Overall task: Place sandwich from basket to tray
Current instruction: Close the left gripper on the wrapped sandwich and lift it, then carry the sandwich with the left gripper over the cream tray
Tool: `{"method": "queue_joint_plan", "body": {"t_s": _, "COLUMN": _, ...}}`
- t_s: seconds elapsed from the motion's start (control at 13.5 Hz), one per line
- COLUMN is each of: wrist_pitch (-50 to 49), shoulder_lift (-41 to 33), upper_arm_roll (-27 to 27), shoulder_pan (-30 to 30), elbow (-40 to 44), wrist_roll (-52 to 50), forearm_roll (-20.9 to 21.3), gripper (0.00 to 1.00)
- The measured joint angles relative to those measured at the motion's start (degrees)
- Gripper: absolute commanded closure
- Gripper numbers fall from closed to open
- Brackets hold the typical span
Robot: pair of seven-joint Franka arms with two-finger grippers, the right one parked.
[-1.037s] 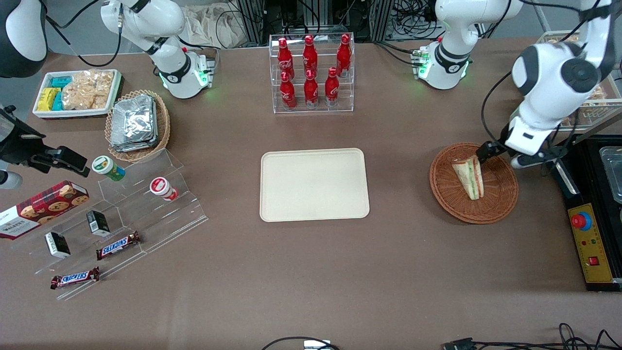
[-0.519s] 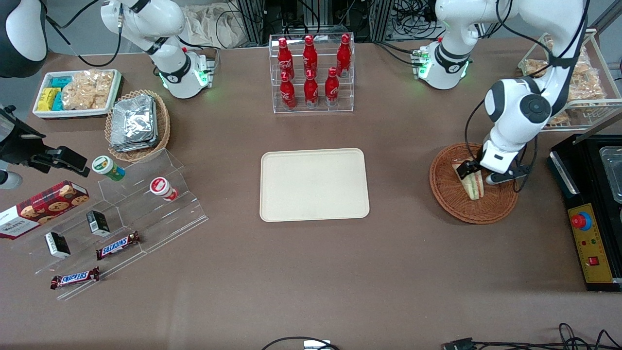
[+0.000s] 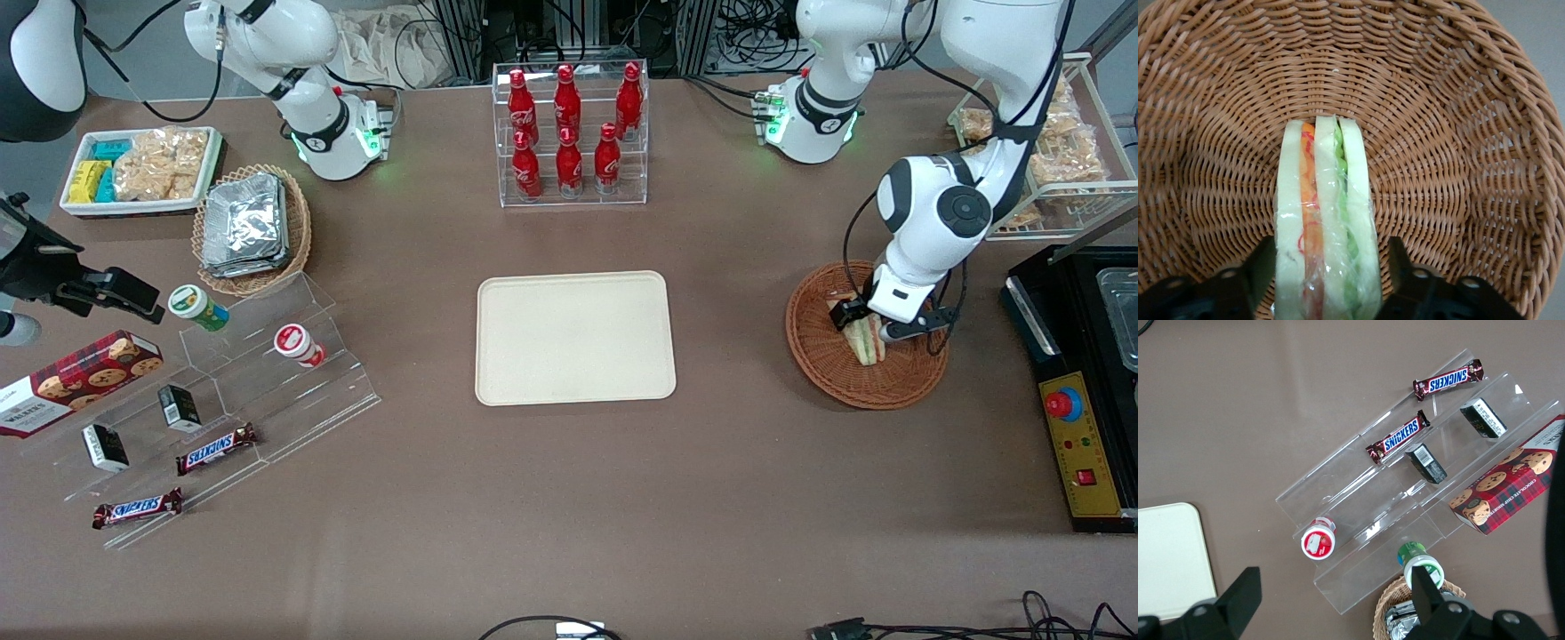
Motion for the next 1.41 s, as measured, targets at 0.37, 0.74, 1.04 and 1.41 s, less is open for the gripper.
{"method": "queue_joint_plan", "body": {"t_s": 0.37, "wrist_pitch": -0.48, "shoulder_lift": -0.66, "upper_arm_roll": -0.02, "shoulder_pan": -0.01, "elbow": 0.06, "wrist_roll": -0.02, "forearm_roll": 0.0, "gripper": 0.95}}
{"method": "queue_joint_plan", "body": {"t_s": 0.74, "wrist_pitch": -17.07, "shoulder_lift": -11.4, "upper_arm_roll": -0.62, "shoulder_pan": -0.17, "elbow": 3.69, "wrist_roll": -0.85, "forearm_roll": -0.01, "gripper": 0.95}}
{"method": "queue_joint_plan", "body": {"t_s": 1.04, "wrist_pitch": -41.68, "shoulder_lift": -19.62, "upper_arm_roll": -0.68, "shoulder_pan": -0.25, "elbow": 17.44, "wrist_roll": 0.87, "forearm_roll": -0.01, "gripper": 0.95}}
{"method": "queue_joint_plan", "body": {"t_s": 1.41, "wrist_pitch": -67.19, "shoulder_lift": -17.29, "upper_arm_roll": -0.87, "shoulder_pan": -2.04, "elbow": 42.08, "wrist_roll": 2.69, "forearm_roll": -0.99, "gripper": 0.95}}
